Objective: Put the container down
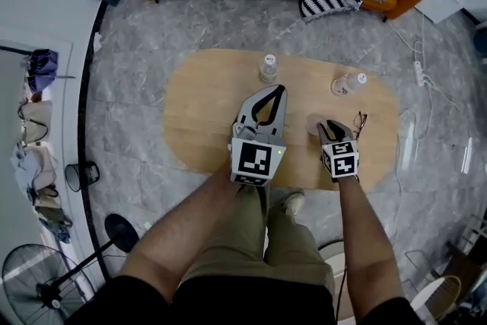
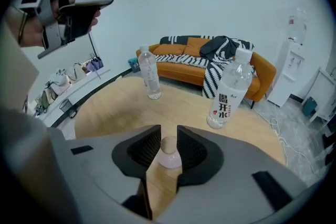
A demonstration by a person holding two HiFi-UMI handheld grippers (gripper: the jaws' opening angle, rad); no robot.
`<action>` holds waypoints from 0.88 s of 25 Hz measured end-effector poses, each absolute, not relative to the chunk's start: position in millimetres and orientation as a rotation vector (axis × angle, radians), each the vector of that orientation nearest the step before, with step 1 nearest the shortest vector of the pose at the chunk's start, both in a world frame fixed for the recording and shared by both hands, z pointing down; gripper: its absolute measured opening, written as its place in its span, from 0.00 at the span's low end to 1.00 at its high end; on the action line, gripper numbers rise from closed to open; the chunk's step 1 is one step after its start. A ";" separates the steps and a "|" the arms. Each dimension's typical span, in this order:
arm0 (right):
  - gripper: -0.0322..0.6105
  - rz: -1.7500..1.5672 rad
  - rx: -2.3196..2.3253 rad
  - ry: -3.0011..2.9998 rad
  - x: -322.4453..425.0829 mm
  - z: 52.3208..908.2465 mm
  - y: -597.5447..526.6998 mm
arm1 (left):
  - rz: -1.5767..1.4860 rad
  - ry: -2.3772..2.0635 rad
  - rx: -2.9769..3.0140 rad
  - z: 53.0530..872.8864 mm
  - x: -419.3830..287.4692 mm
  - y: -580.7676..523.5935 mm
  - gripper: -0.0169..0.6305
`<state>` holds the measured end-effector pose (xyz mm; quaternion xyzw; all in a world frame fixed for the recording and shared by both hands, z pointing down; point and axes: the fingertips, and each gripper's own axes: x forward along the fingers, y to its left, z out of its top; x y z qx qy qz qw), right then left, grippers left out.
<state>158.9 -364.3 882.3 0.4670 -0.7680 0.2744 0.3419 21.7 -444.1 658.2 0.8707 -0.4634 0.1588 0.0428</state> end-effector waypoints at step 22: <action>0.07 0.452 1.441 -2.354 156.7 608.8 -350.1 | 0.316 -1.525 2.665 512.6 23.8 -394.6 0.05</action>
